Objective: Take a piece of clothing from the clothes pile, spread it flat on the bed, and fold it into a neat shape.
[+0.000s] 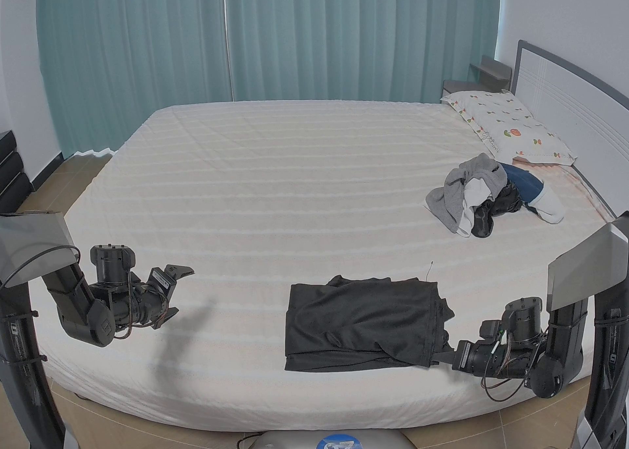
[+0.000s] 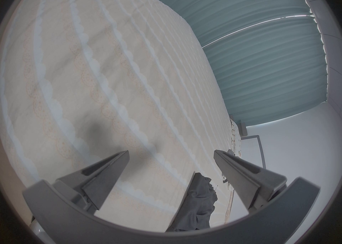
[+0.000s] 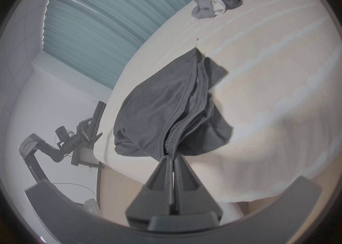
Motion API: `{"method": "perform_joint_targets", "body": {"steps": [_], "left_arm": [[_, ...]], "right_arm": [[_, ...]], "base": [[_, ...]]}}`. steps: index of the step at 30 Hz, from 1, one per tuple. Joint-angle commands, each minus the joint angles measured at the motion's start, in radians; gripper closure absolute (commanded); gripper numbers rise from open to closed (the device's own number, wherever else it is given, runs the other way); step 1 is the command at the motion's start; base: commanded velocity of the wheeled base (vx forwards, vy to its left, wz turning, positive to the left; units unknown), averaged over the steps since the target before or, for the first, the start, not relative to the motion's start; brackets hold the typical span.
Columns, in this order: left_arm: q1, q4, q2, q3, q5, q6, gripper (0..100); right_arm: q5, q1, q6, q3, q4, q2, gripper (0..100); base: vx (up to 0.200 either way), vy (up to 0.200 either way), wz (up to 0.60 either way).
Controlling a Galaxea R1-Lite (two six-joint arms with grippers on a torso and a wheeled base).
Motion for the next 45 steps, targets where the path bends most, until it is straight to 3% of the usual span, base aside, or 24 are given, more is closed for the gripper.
{"method": "perform_joint_targets", "body": {"steps": [1,10,24,25,33,37,40,45], "left_arm": [[0.001,0.000,0.001,0.000,0.000,0.000,0],[0.001,0.000,0.001,0.000,0.000,0.000,0],[0.000,0.000,0.001,0.000,0.000,0.000,0],[0.001,0.000,0.001,0.000,0.000,0.000,0],[0.000,0.000,0.001,0.000,0.000,0.000,0],[0.000,-0.002,0.001,0.001,0.017,0.000,0],[0.000,-0.011,0.003,0.003,0.026,0.000,0],[-0.014,-0.022,0.017,0.003,0.047,0.001,0]], "right_arm": [[0.002,-0.039,-0.008,0.001,0.020,-0.063,100],[0.000,-0.084,-0.089,-0.017,0.169,-0.114,100],[0.000,-0.113,-0.117,-0.042,0.172,-0.051,100],[-0.001,-0.116,-0.132,-0.044,0.172,-0.045,0],[0.004,-0.153,-0.143,-0.076,0.163,-0.082,0],[0.002,-0.177,-0.106,-0.134,0.167,-0.082,0],[-0.021,-0.167,0.024,-0.214,0.163,-0.048,0],[-0.036,-0.148,0.101,-0.295,0.160,0.013,0]], "base": [[0.000,0.000,0.00],[0.000,0.000,0.00],[0.000,0.000,0.00],[0.000,0.000,0.00],[0.000,0.000,0.00],[0.000,0.000,0.00],[0.000,0.000,0.00],[0.120,0.000,0.00]]}}
